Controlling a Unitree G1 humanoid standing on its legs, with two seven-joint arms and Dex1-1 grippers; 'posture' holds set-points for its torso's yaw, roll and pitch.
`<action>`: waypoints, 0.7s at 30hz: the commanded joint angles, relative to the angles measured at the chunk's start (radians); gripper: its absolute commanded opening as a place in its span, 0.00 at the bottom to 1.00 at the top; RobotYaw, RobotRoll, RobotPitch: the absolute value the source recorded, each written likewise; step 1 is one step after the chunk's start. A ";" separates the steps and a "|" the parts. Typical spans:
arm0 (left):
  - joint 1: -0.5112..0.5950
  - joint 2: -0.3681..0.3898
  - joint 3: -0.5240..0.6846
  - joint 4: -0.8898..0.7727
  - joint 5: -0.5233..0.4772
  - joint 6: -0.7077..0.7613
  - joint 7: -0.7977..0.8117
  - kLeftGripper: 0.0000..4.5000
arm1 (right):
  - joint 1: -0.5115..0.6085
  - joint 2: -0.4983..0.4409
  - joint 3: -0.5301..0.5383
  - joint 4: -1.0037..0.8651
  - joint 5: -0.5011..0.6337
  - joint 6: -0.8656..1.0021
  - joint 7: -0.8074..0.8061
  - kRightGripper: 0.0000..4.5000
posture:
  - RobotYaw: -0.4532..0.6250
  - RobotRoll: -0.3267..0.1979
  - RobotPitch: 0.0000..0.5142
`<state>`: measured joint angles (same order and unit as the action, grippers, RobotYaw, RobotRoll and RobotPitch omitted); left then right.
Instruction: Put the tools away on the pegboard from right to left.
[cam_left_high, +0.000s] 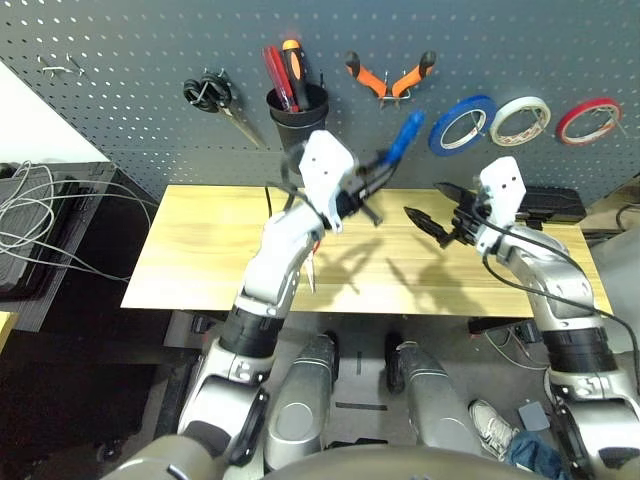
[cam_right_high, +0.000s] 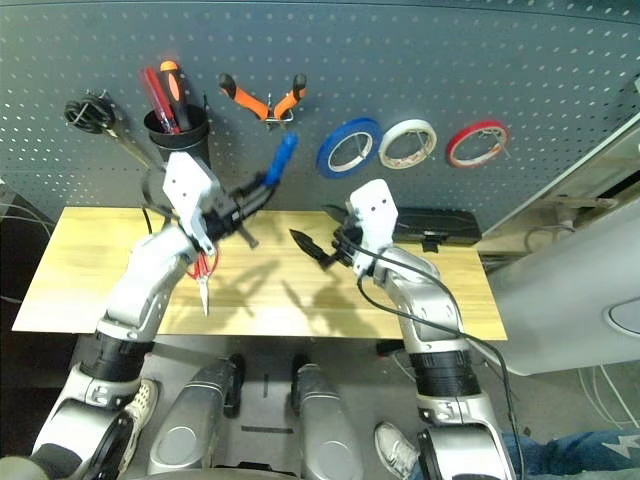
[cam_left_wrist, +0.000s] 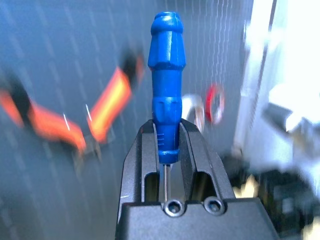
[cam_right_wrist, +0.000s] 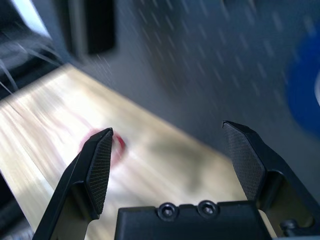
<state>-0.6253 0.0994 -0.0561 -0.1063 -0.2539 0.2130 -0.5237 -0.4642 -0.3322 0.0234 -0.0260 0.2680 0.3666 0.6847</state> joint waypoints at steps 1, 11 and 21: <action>-0.050 0.007 0.051 -0.021 -0.064 0.042 0.020 0.10 | -0.031 0.022 0.021 -0.006 0.023 0.026 0.003 1.00 | 0.55 0.62 0.45; -0.241 0.085 0.238 0.142 -0.071 -0.101 0.138 0.10 | -0.158 0.172 0.078 0.099 -0.004 -0.038 -0.027 1.00 | 0.56 0.62 0.44; -0.233 0.143 0.239 0.289 0.011 -0.221 0.211 0.10 | -0.230 0.234 0.062 0.173 -0.020 -0.111 -0.088 1.00 | 0.57 0.62 0.45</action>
<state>-0.8816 0.2397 0.1865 0.1740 -0.2549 0.0012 -0.3201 -0.6846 -0.1005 0.0924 0.1342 0.2582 0.2783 0.6096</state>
